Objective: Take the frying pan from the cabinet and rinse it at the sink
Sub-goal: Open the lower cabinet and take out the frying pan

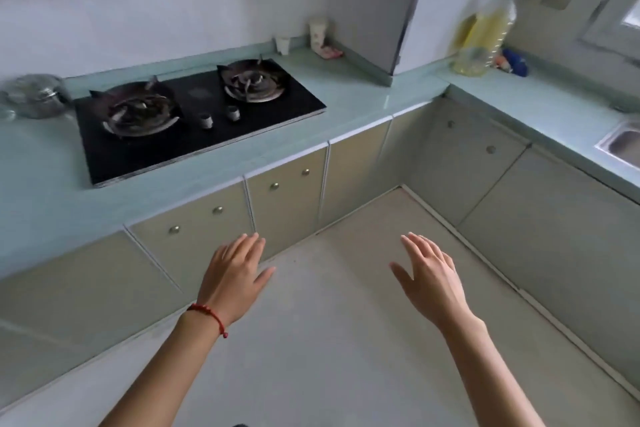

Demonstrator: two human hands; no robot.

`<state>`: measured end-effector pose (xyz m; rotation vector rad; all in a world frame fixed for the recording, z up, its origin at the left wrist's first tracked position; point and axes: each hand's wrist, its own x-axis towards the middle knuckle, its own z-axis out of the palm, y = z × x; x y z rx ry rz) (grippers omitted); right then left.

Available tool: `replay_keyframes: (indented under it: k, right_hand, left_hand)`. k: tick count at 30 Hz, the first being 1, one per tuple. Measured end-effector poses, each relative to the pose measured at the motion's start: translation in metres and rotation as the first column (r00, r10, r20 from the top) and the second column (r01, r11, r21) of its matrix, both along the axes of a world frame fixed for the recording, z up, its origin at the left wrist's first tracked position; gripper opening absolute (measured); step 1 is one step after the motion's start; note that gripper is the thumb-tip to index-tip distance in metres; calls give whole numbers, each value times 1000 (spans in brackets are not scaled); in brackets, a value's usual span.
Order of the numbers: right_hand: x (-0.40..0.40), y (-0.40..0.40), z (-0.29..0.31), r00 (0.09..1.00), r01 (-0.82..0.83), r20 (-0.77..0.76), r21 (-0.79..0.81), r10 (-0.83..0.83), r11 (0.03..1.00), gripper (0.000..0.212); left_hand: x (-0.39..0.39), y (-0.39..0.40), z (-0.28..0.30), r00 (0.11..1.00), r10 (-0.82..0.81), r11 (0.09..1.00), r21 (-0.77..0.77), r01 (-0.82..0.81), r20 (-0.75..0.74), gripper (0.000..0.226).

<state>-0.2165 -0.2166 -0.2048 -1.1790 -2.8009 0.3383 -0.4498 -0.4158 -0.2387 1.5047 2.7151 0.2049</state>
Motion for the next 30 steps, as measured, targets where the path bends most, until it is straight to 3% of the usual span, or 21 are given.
replay_keyframes:
  k: [6, 13, 22, 30]
  right_hand:
    - [-108, -77, -6, 976, -217, -10, -35, 217, 976, 57]
    - [-220, -176, -12, 884, -466, -3, -76, 467, 882, 57]
    - [-330, -284, -25, 651, -748, 34, -147, 759, 648, 57]
    - [-425, -330, -39, 466, -869, 40, -168, 884, 466, 56]
  left_hand:
    - [-61, -123, -2, 974, 224, 974, -28, -224, 13, 58]
    - [-110, -257, -9, 887, 461, 885, -84, -459, 14, 60]
    - [-128, -375, -20, 688, 725, 688, -107, -718, 39, 58]
    - [-167, -404, -43, 527, 844, 536, -113, -836, 106, 77]
